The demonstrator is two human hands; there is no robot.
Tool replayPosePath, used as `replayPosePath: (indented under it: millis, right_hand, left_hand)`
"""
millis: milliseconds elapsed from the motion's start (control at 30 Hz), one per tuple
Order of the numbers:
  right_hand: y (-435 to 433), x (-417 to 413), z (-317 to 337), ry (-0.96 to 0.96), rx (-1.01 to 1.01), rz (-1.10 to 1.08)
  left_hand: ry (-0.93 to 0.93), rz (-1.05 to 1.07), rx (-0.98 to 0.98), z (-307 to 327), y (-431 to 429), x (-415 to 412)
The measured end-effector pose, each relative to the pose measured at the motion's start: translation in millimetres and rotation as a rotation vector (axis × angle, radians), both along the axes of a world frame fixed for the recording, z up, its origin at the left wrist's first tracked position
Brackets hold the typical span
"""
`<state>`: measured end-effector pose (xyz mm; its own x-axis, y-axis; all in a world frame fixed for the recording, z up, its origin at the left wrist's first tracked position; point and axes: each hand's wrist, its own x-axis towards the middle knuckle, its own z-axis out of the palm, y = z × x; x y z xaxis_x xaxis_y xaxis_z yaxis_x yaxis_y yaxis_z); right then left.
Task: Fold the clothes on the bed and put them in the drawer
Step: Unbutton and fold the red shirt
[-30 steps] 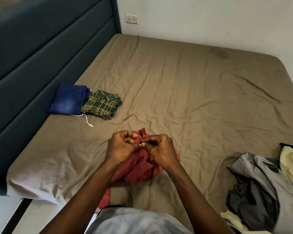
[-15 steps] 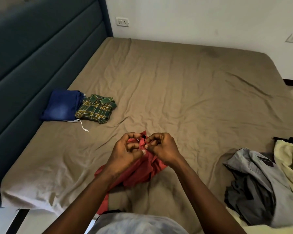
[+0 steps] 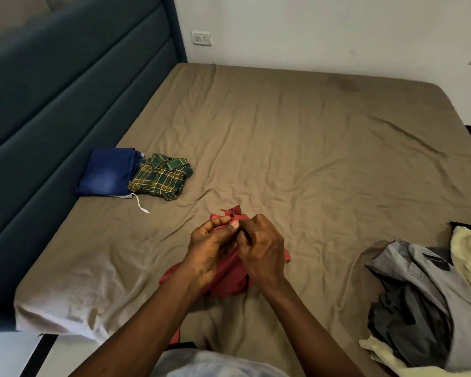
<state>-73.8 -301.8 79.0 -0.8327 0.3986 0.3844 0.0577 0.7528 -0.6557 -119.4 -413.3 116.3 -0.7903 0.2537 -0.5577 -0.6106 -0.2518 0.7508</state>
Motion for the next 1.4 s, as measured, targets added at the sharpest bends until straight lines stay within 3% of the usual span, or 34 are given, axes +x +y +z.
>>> replayPosePath:
  millis: [200, 300, 367, 467, 533, 767, 900, 1067, 1133, 1233, 1300, 1400]
  right_hand:
    - [1, 18, -7, 0.186, -0.03, -0.036]
    - [4, 21, -1, 0.212, -0.142, 0.007]
    - [5, 21, 7, 0.193, -0.319, 0.048]
    - [9, 13, 16, 0.106, -0.791, 0.033]
    - [14, 7, 18, 0.068, -0.911, 0.048]
    - [23, 7, 23, -0.015, -0.677, 0.112]
    - [20, 7, 22, 0.021, -0.905, 0.085]
    - [15, 5, 16, 0.089, -1.177, 0.115]
    - [14, 7, 14, 0.061, -1.207, 0.166]
    - [13, 12, 9, -0.027, -1.092, 0.208]
    - [16, 11, 11, -0.02, -1.044, 0.152]
    - [31, 1, 23, 0.055, -0.985, 0.056]
  left_hand:
    - [-0.039, 0.06, 0.05, -10, 4, 9]
    - [-0.032, 0.099, 0.044, -7, 6, 8]
    - [0.005, 0.1, 0.015, -4, 7, 5]
    - [0.079, 0.071, -0.01, 2, 10, 1]
    - [0.109, 0.041, -0.013, 7, 10, -1]
    - [0.191, -0.062, -0.038, 11, 0, -8]
    - [0.25, -0.078, -0.101, 12, 2, -10]
    - [0.249, -0.061, -0.043, 15, 4, -8]
    - [0.234, -0.031, 0.017, 18, 6, -7]
    - [0.229, -0.013, 0.046, 23, 6, -11]
    - [0.288, -0.149, -0.008, 23, 0, -21]
    - [0.492, -0.516, -0.283, 18, -14, -35]
